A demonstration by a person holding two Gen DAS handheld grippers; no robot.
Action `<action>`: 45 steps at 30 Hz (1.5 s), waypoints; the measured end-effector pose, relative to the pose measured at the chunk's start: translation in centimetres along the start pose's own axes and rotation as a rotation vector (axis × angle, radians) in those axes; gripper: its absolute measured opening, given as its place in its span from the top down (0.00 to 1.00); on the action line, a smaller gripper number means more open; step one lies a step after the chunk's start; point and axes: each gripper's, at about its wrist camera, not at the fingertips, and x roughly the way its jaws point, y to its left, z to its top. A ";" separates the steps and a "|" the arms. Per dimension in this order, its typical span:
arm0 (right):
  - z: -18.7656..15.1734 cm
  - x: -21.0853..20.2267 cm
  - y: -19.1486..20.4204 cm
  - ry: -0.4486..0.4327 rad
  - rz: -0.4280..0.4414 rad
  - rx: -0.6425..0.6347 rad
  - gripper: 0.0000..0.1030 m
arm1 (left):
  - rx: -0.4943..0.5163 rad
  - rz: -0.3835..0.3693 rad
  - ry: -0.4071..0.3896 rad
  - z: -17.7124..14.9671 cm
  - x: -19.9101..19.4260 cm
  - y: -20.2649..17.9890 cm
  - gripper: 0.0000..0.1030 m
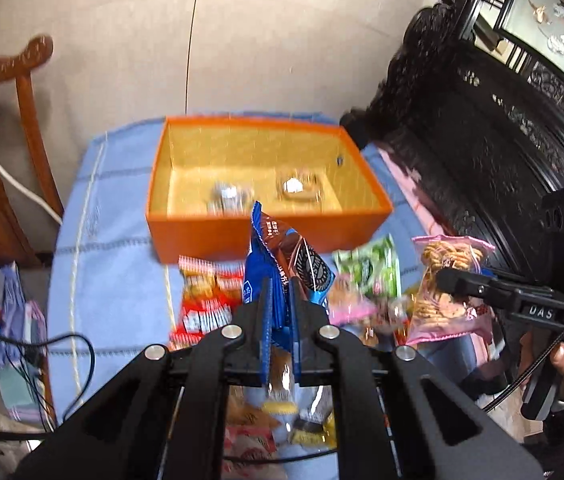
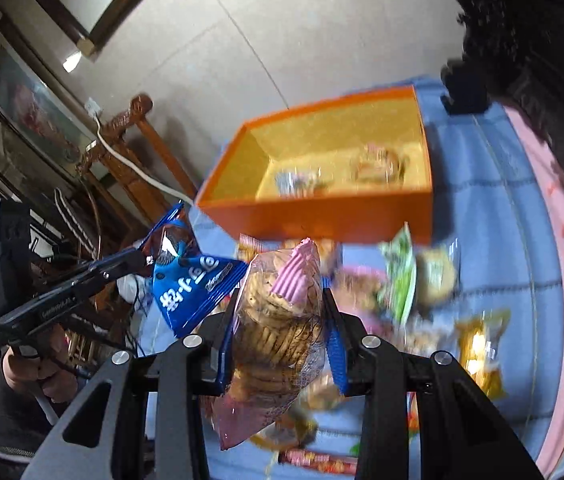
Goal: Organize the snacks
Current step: 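Drop the blue bag and cookie pack into the orange box, opening both grippers, then grasp the clear bag of brown snacks with left gripper while right grasps the yellow barcode bag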
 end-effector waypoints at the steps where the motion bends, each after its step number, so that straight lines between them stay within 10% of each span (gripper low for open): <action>1: 1.1 0.0 0.0 -0.018 0.001 -0.005 0.64 | 0.002 0.005 -0.013 0.8 0.0 0.1 0.94; 10: 11.6 5.6 -2.1 -0.146 -0.059 0.063 0.60 | -0.022 0.055 -0.062 10.3 5.8 1.2 0.91; 11: 12.1 7.2 -2.5 -0.117 -0.095 0.080 0.43 | -0.032 0.078 -0.054 11.0 7.1 1.4 0.89; 12: 12.4 8.4 -2.7 -0.078 -0.134 0.095 0.21 | -0.040 0.123 -0.039 11.4 8.4 1.7 0.61; 13: 12.4 9.4 -2.9 -0.042 -0.181 0.108 0.20 | -0.066 0.197 0.001 11.7 9.9 2.1 0.28; 17: 10.1 9.3 -2.9 -0.051 -0.265 0.071 0.06 | -0.100 0.203 -0.065 10.0 9.2 3.4 0.08; 30: -1.6 5.8 -4.3 0.098 -0.256 0.114 0.04 | -0.010 0.194 0.156 -2.9 5.2 5.6 0.07; 45: -10.1 2.2 3.7 0.122 -0.161 -0.143 0.04 | -0.065 0.178 0.284 -11.5 3.5 5.4 0.07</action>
